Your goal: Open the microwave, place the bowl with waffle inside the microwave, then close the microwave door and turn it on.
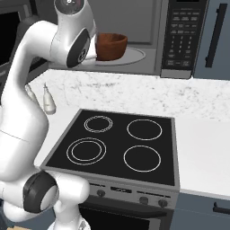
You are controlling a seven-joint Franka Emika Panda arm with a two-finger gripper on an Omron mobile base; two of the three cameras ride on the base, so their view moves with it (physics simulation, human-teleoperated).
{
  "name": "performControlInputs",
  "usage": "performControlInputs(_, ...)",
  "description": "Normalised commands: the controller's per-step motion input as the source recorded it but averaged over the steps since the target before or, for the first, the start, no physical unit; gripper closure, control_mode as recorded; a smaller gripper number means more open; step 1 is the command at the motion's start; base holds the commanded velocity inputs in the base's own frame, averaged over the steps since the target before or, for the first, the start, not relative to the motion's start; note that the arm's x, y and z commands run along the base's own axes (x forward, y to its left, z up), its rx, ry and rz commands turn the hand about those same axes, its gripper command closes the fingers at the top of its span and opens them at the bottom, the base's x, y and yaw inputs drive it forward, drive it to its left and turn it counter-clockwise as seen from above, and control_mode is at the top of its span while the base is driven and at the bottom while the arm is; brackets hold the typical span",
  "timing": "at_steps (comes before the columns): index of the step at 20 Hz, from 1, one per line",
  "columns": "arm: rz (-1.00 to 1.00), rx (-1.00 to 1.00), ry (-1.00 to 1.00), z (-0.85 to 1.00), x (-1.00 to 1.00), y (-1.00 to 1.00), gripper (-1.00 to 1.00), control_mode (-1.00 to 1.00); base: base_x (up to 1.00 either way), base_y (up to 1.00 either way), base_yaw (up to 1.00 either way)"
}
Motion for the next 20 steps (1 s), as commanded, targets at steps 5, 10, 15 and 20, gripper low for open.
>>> performControlInputs(5,0.15,-0.18,-0.09,0.01,-0.86,-0.22,-1.00,-1.00,0.00,0.00,0.00)
performControlInputs(10,0.17,-0.41,-0.04,0.02,-0.52,-0.03,-1.00,-1.00,0.00,0.00,0.00)
performControlInputs(15,0.20,-0.48,0.00,0.00,-0.50,0.00,-1.00,-1.00,0.00,0.00,0.00)
performControlInputs(20,0.19,-0.35,-0.08,0.00,-0.63,0.00,-1.00,-1.00,0.00,0.00,0.00)
